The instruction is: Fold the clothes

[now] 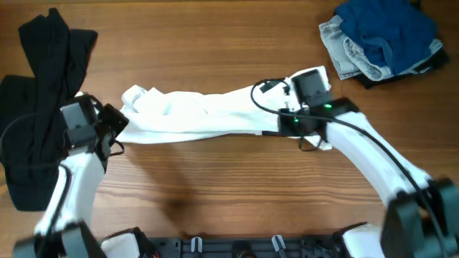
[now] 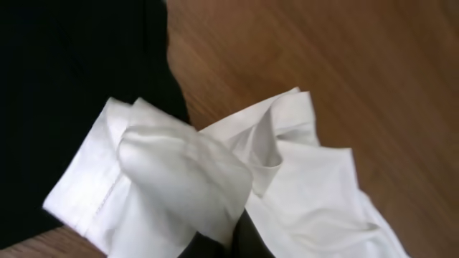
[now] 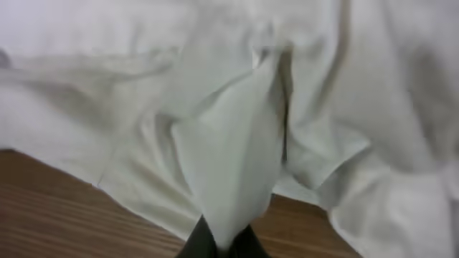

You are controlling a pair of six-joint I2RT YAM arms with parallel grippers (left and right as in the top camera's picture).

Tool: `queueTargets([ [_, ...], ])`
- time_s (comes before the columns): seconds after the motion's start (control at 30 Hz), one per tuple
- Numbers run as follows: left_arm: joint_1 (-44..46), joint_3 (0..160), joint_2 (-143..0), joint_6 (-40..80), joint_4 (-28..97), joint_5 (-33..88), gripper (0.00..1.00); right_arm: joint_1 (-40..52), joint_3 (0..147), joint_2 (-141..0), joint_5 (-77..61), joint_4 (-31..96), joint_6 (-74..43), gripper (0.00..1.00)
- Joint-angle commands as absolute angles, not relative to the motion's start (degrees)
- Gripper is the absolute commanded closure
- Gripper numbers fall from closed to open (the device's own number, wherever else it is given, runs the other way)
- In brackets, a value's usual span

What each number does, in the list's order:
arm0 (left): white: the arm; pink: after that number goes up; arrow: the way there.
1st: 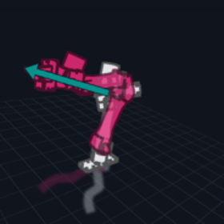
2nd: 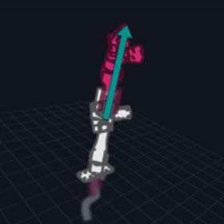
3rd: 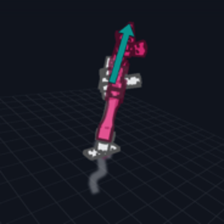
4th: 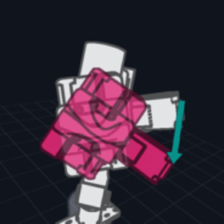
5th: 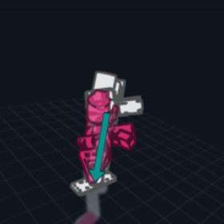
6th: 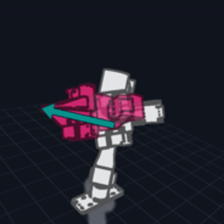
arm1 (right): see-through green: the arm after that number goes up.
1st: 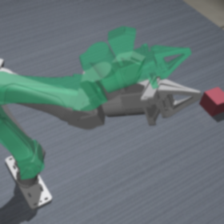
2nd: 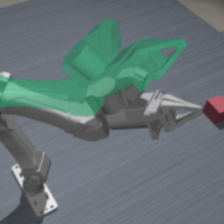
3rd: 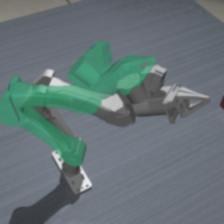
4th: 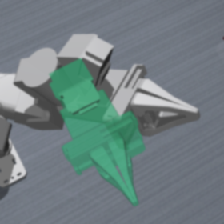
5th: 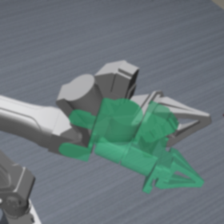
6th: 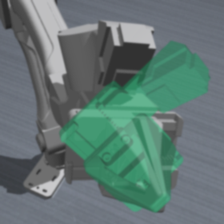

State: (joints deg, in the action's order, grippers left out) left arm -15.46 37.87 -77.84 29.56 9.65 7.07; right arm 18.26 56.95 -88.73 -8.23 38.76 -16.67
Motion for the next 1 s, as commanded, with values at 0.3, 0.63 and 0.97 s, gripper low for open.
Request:
queueTargets([
  [0.3, -15.27, 38.37, -31.51, 28.71, 44.34, 6.52, 0.96, 15.73, 58.3, -60.2, -12.62, 73.23, -22.22, 0.96],
  [0.63, -15.27, 38.37, -27.7, 28.75, 55.22, 1.41, 0.96, 15.73, 58.94, -51.09, -13.63, 81.93, -27.79, 0.96],
  [0.97, -15.27, 38.35, -42.19, 28.95, 51.64, -2.04, 0.96, 15.7, 58.94, -79.24, -7.62, 56.64, -19.42, 0.96],
])
